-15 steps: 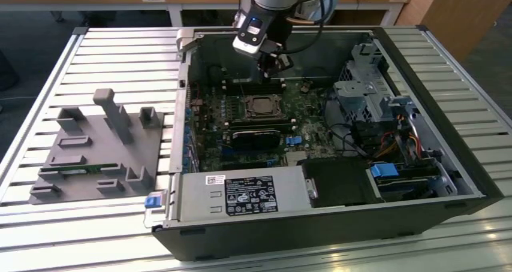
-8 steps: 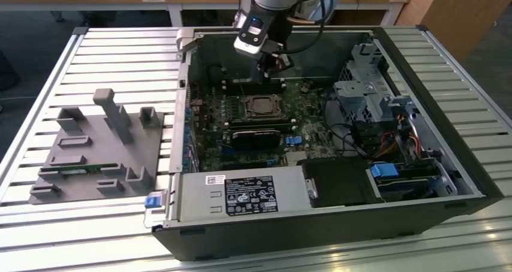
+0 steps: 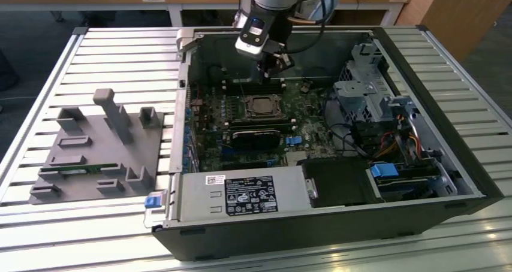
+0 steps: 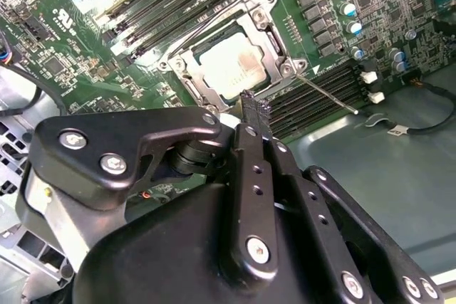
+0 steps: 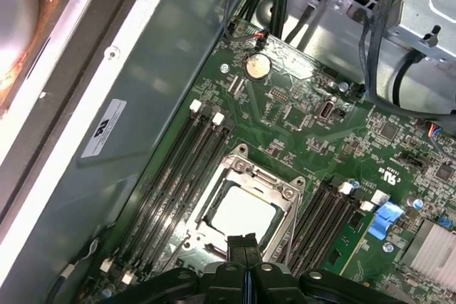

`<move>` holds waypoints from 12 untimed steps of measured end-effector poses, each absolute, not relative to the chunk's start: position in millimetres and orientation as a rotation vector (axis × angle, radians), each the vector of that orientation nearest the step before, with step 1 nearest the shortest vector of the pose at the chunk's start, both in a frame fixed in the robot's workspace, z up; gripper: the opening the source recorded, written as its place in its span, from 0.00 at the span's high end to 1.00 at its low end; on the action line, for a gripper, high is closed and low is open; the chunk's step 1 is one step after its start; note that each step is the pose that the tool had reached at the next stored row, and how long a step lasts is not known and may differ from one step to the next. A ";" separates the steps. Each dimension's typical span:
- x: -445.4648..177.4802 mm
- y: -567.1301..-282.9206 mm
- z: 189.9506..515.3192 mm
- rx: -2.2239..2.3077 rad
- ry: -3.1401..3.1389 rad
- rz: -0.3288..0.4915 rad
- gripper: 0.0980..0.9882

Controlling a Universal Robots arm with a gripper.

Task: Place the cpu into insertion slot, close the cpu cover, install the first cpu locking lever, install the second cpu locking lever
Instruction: 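Install the first cpu locking lever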

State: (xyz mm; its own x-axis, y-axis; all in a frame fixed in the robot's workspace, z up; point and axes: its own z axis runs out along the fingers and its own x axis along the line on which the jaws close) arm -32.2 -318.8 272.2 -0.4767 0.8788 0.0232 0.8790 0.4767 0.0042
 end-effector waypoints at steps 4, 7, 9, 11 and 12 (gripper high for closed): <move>-32.2 -318.8 272.2 -1.578 -2.696 -0.024 0.99; -32.2 -318.8 272.2 -1.563 -2.704 -0.024 0.99; -32.2 -318.8 272.2 -1.553 -2.710 -0.024 0.99; -32.2 -318.8 272.2 -1.542 -2.716 -0.024 0.99; -32.2 -318.8 272.2 -1.537 -2.719 -0.024 0.99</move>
